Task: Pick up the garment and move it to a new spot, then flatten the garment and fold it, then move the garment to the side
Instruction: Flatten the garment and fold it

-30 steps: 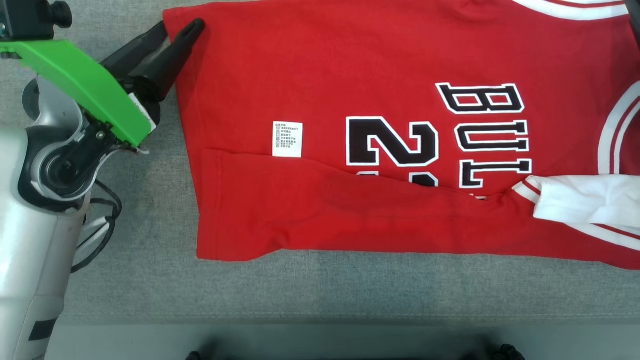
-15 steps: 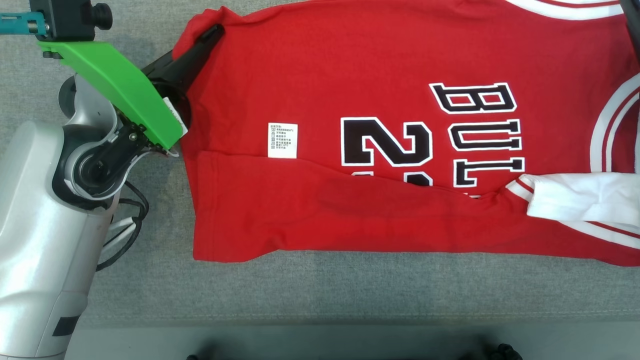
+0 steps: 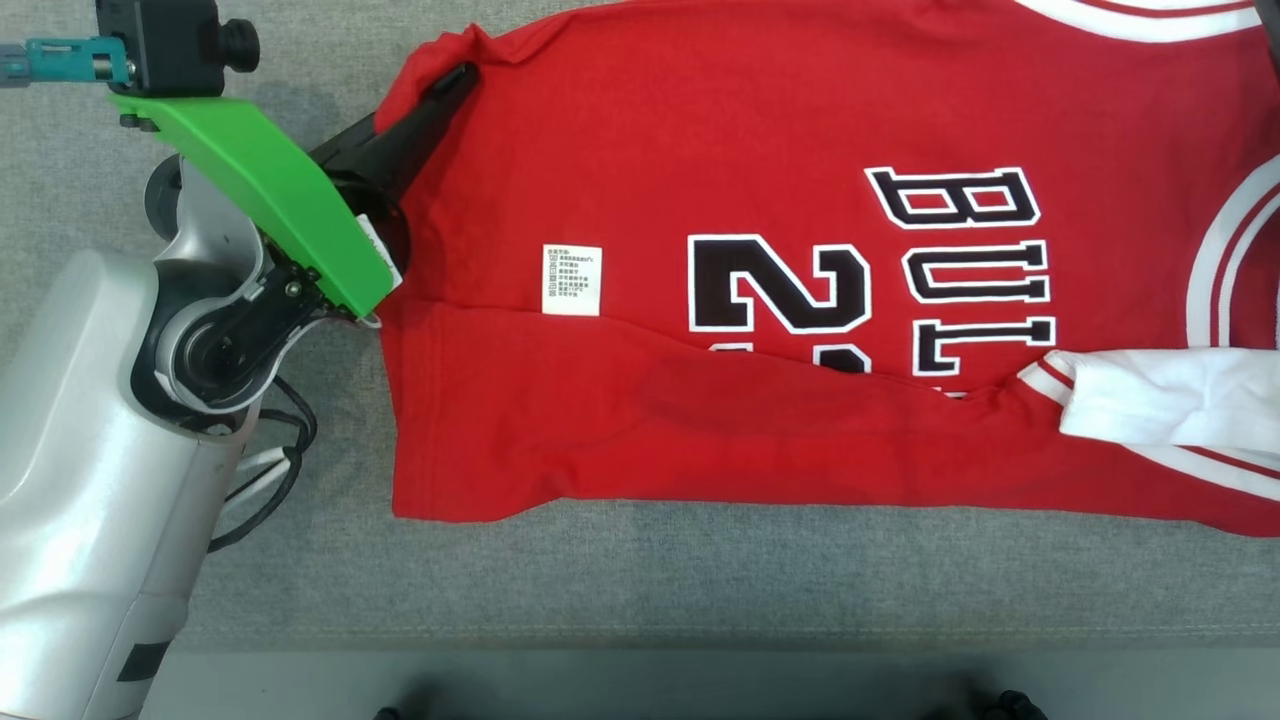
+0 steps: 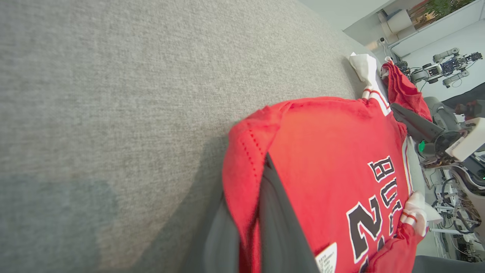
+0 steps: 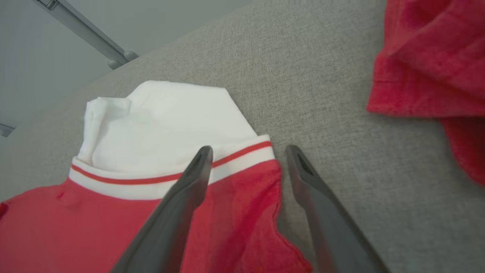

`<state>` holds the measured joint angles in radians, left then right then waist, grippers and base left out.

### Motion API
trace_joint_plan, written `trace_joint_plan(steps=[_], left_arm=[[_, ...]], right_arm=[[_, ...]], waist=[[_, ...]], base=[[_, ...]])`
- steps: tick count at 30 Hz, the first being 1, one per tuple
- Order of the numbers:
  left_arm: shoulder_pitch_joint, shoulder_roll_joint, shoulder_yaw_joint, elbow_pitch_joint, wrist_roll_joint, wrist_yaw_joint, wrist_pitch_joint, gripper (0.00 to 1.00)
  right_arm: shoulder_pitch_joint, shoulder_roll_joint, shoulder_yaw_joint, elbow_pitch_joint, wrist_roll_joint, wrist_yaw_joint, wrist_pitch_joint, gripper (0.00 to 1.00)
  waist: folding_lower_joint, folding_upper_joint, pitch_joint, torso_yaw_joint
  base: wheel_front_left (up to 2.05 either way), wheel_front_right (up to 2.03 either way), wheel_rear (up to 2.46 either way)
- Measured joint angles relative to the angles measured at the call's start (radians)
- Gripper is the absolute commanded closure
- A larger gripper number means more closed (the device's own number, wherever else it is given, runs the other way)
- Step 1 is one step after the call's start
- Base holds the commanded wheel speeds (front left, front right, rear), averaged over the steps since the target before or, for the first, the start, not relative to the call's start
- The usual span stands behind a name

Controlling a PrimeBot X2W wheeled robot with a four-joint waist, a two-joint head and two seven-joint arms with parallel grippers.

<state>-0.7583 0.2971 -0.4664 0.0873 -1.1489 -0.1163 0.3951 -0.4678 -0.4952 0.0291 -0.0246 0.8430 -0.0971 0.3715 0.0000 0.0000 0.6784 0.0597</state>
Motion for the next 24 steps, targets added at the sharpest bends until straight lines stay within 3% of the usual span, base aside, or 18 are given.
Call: trace_joint_plan(steps=[24], left_arm=[[0.000,-0.003,-0.045,-0.005,0.000,-0.007,-0.019,1.00]], right_arm=[[-0.128,-0.044,0.053,0.062,-0.026,0.010,0.096,0.00]], waist=[[-0.0001,0.0000,-0.003,0.034]], base=[[0.00,0.00,0.00]])
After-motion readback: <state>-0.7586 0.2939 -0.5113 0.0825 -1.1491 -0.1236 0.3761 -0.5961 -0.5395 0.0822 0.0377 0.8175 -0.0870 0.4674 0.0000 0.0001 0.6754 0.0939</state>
